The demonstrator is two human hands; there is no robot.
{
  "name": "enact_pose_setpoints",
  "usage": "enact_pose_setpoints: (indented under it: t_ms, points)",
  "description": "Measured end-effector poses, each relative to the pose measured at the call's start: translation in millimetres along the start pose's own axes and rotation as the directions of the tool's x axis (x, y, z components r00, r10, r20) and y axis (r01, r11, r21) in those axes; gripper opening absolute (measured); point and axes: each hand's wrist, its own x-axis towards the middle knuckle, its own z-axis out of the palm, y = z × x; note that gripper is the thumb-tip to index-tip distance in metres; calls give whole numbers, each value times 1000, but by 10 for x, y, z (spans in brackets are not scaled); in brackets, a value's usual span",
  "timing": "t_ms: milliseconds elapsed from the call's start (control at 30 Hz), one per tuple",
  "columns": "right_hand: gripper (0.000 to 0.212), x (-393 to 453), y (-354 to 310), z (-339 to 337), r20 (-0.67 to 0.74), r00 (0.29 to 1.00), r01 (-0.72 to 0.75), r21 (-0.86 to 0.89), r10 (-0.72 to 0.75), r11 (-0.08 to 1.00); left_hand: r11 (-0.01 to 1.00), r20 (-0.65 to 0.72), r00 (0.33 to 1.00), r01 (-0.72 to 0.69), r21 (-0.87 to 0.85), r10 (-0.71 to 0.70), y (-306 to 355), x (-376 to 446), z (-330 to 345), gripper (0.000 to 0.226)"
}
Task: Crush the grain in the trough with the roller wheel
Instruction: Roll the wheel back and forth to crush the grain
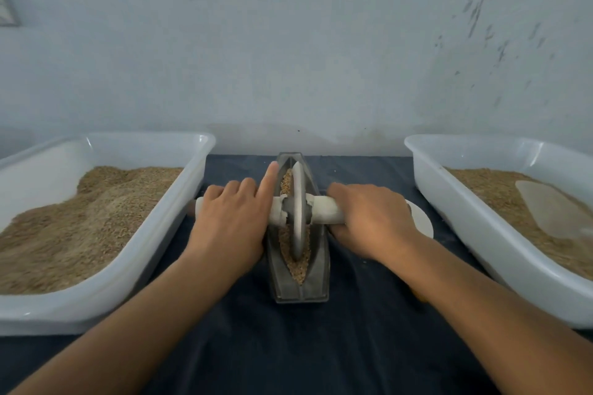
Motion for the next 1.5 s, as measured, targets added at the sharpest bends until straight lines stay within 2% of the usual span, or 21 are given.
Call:
enact_pose_setpoints:
  t_ms: [100, 233, 400, 533, 667, 733, 800, 867, 933, 1033, 1167, 1267, 1333, 1500]
  points:
    - [17, 91, 3, -13, 30, 1000, -1, -30, 2, 1000, 1000, 18, 1000, -3, -25, 3, -40, 42, 51, 110]
    - [18, 296, 25, 4, 67, 998, 18, -91, -12, 996, 996, 51, 998, 30, -89, -25, -108, 162, 137, 97]
    - [20, 499, 122, 77, 150, 989, 29, -72, -18, 997, 995, 37, 998, 48, -83, -45, -139, 332, 226, 87]
    - [25, 662, 184, 103, 254, 967, 7, -14, -3, 1000, 995, 77, 995, 69, -70, -63, -146, 514, 301, 89]
    - [31, 890, 191, 68, 284, 957, 79, -55, -60, 995, 980, 132, 989, 95, -174, -73, -240, 634, 406, 93]
    - [29, 1010, 180, 57, 283, 954, 132, -91, -101, 987, 959, 146, 984, 139, -246, -105, -267, 655, 459, 86]
    - [25, 1093, 179, 45, 316, 942, 150, -100, -111, 984, 939, 138, 977, 199, -282, -165, -272, 670, 481, 70]
    - [20, 1116, 195, 43, 357, 929, 130, -70, -97, 989, 944, 130, 971, 229, -237, -203, -258, 681, 472, 51]
    - [15, 1101, 222, 71, 408, 911, 88, -38, -66, 995, 976, 93, 979, 192, -102, -183, -229, 685, 460, 34]
    - [14, 1018, 248, 123, 451, 892, 12, -7, -8, 1000, 983, 78, 980, 180, 24, -181, -173, 680, 380, 29]
    - [28, 845, 228, 136, 388, 921, -33, 0, 30, 999, 989, 122, 982, 144, 13, -144, -150, 620, 241, 34]
    - [22, 658, 161, 124, 270, 962, -30, -34, 38, 999, 993, 144, 985, 105, -59, -95, -147, 488, 169, 38]
    - [18, 521, 118, 96, 205, 978, -38, -34, 44, 999, 994, 121, 990, 80, -73, -71, -124, 360, 124, 42]
    - [28, 194, 21, 7, 105, 994, -44, 15, 42, 999, 998, 53, 997, 55, -21, -53, -55, 111, 13, 47]
